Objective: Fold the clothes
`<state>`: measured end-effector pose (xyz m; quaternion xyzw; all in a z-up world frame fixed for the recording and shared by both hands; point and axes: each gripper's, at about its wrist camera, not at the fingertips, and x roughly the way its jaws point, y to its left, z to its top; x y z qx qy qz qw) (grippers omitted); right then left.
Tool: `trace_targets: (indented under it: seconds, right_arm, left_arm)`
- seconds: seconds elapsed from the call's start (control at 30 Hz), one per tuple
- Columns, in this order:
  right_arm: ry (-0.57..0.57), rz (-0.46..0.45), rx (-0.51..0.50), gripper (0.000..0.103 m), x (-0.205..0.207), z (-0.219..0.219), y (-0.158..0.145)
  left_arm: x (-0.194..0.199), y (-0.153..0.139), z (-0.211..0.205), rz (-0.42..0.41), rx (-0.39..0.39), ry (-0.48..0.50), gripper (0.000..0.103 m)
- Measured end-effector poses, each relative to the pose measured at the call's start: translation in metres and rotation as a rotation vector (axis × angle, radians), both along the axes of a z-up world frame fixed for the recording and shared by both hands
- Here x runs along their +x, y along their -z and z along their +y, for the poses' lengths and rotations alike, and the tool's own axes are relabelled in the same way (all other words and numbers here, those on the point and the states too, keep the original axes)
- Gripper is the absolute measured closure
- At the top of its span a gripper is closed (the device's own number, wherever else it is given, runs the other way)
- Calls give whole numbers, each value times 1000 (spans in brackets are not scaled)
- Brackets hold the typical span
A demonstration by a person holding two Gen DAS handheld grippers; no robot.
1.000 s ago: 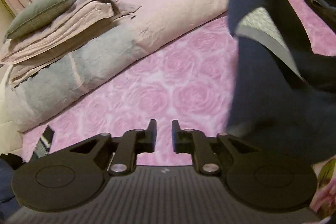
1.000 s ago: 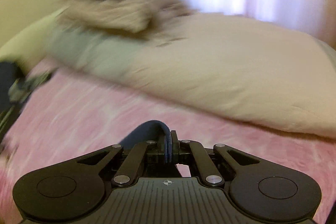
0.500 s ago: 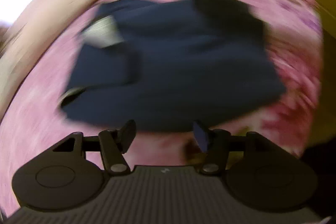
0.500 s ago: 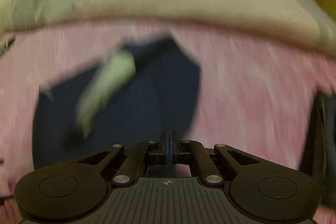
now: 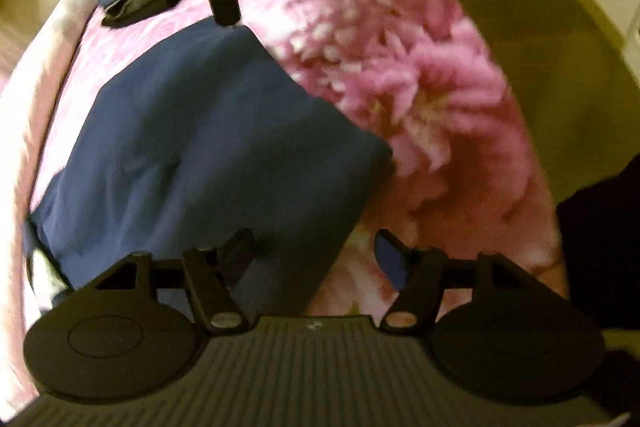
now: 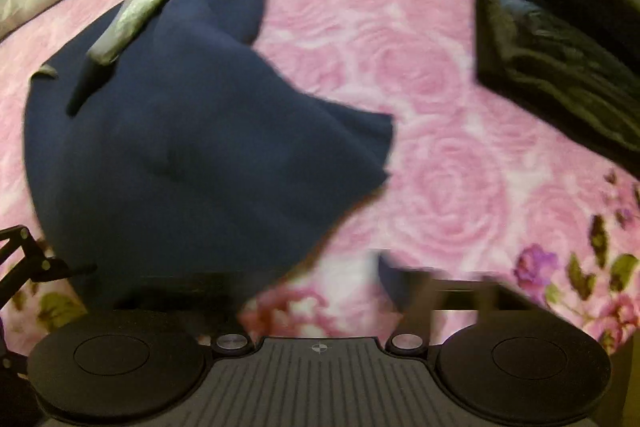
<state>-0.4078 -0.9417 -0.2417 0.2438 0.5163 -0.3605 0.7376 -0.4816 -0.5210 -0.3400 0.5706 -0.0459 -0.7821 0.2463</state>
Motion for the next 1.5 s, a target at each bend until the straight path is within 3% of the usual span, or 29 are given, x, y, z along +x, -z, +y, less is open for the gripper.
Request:
trace_targets:
  seconds: [0.03,0.07,0.13,0.23,0.3,0.4,0.5,0.73,0.9,1.03,1.13,1.23,1.27,1.3,1.33,1.4,1.5]
  right_arm:
    - [7,2,-4,34,-2,2,0]
    - [14,-2,1,34,-7,3,-1]
    - [15,-5,-3,34,-5,2,4]
    - [2,-24,2,32,-3,1,10]
    - [4,-45,-8,19,-3,-6,11]
    - [20,-85,12,19,-3,-18,14]
    - [27,-113,23,19,1,-20,13]
    - [46,-156,69,19,13,6,15]
    - [13,-156,54,19,20,31,17]
    - [55,-128,36,19,16,29,30]
    - [61,-140,32,19,16,16,39]
    - [20,-134,54,19,22,-1,55]
    - [6,-138,74,26,25,-7,61]
    - [-8,-142,95,53,27,-12,66]
    - [-31,-135,99,59,29,-14,67]
    - [-89,-133,127,101,32,-18,64]
    - [-152,-115,109,102,20,-20,44]
  left_arm:
    - [2,0,-3,1,2,-5,50]
    - [4,0,-6,2,4,-10,71]
    - [10,-5,-12,13,12,-33,101]
    - [27,-21,-18,50,21,-91,102]
    - [47,-41,-16,93,23,-138,102]
    - [79,-72,-3,140,39,-152,103]
    - [117,-97,21,142,62,-182,103]
    - [192,-125,68,65,87,-229,103]
    - [214,-113,110,56,138,-207,103]
    - [221,-97,110,91,162,-339,103]
    - [215,-87,97,116,138,-448,96]
    - [203,-74,83,147,137,-552,70]
    - [198,-68,78,155,139,-588,65]
    - [194,-64,74,163,153,-631,65]
    - [191,-60,69,172,167,-675,65]
    - [184,-54,62,192,194,-749,62]
    - [174,-63,55,232,209,-820,58]
